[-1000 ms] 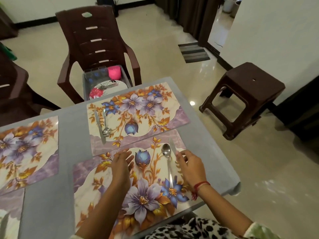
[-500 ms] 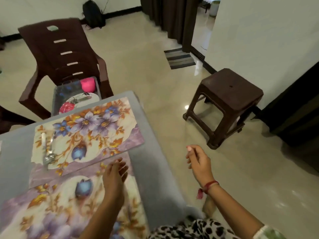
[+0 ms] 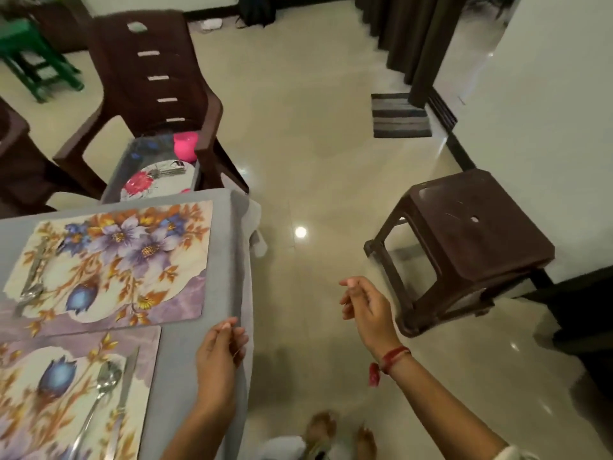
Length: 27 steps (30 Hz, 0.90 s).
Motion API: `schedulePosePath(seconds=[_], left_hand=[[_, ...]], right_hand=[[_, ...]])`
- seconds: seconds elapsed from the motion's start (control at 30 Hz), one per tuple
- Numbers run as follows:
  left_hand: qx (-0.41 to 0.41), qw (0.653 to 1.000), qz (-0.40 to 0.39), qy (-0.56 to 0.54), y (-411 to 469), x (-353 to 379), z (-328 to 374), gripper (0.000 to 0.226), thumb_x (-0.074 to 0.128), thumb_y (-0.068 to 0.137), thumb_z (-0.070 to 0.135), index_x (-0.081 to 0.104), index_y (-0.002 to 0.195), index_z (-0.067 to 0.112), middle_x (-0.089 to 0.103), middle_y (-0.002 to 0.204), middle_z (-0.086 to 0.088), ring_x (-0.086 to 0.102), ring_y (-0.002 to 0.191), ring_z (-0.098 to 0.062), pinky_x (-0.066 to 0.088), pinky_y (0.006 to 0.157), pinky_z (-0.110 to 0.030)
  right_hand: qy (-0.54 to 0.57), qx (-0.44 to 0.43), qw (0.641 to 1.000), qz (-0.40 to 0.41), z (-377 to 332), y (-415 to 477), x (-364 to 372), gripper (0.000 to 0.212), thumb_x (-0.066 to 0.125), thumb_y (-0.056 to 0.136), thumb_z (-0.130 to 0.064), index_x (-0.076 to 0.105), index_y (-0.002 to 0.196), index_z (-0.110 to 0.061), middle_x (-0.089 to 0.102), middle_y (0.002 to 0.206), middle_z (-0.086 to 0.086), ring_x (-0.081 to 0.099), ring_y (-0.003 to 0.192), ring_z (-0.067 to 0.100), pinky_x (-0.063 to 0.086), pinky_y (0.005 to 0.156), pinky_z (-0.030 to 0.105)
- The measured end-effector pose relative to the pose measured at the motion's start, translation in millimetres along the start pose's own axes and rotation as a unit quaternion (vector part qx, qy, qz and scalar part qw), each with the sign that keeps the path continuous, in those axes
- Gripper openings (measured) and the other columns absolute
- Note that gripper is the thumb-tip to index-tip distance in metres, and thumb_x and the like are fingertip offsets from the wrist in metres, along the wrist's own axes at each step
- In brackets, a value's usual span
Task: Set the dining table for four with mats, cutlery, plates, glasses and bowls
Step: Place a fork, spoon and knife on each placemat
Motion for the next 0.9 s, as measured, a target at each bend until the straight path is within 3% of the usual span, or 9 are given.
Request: schedulePosePath(seconds=[0.13, 0.23, 0.37, 0.57, 0.8, 0.9], left_hand=[[0.009, 0.999, 0.029, -0.043, 15, 18, 23, 0.021, 0.042, 0.100, 0.016, 0.063, 0.101, 0.013, 0.060, 0.081, -0.005, 0.057, 0.075, -0.014, 0.047, 0.071, -0.025], [0.009, 0.994, 0.069, -0.086, 37, 26, 39, 0.022, 0.042, 0.100, 0.015, 0.063, 0.094, 0.016, 0.062, 0.074, 0.001, 0.059, 0.069, -0.009, 0.050, 0.060, -0.017], [0.002, 0.981, 0.133, -0.143, 80, 35, 63, 0.027, 0.038, 0.102, 0.019, 0.063, 0.092, 0.016, 0.060, 0.080, -0.003, 0.057, 0.074, -0.015, 0.046, 0.069, -0.026], [-0.009, 0.963, 0.193, -0.187, 161, 40, 111, 0.023, 0.044, 0.099, 0.025, 0.065, 0.098, 0.016, 0.065, 0.096, -0.011, 0.058, 0.086, -0.019, 0.047, 0.076, -0.029], [-0.021, 0.940, 0.247, -0.235, 238, 42, 166, 0.033, 0.040, 0.100, 0.032, 0.063, 0.112, 0.012, 0.066, 0.104, -0.006, 0.062, 0.097, -0.022, 0.048, 0.094, -0.037], [-0.032, 0.919, 0.296, -0.259, 274, 39, 175, 0.031, 0.042, 0.098, 0.032, 0.068, 0.097, 0.015, 0.068, 0.093, -0.008, 0.065, 0.087, -0.023, 0.051, 0.086, -0.037]], right_hand=[[0.009, 0.005, 0.998, -0.059, -13, 37, 13, 0.023, 0.043, 0.098, -0.025, 0.063, 0.094, -0.015, 0.059, 0.072, 0.007, 0.056, 0.063, 0.011, 0.052, 0.060, 0.025], [-0.003, 0.000, 0.995, -0.101, -27, 76, 30, 0.024, 0.043, 0.098, -0.026, 0.063, 0.094, -0.015, 0.059, 0.073, 0.006, 0.057, 0.065, 0.013, 0.053, 0.061, 0.025], [-0.040, -0.034, 0.985, -0.165, -57, 140, 67, 0.021, 0.045, 0.098, -0.024, 0.063, 0.091, -0.015, 0.059, 0.070, 0.005, 0.057, 0.062, 0.010, 0.052, 0.059, 0.023], [-0.076, -0.053, 0.966, -0.242, -108, 244, 143, 0.025, 0.047, 0.098, -0.019, 0.063, 0.091, -0.001, 0.058, 0.067, 0.005, 0.055, 0.058, 0.011, 0.050, 0.058, 0.023], [-0.094, -0.081, 0.934, -0.334, -146, 339, 244, 0.023, 0.046, 0.098, -0.021, 0.064, 0.090, -0.008, 0.058, 0.068, 0.007, 0.055, 0.061, 0.017, 0.051, 0.060, 0.027], [-0.100, -0.083, 0.916, -0.379, -152, 375, 286, 0.024, 0.045, 0.098, -0.022, 0.064, 0.089, -0.009, 0.059, 0.068, 0.003, 0.056, 0.061, 0.013, 0.050, 0.060, 0.025]])
Point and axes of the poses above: each hand's wrist, its own y-axis towards the middle knuckle, its own x-axis out of the palm, z = x × y, the point moved 7 cm from there along y, towards the middle knuckle
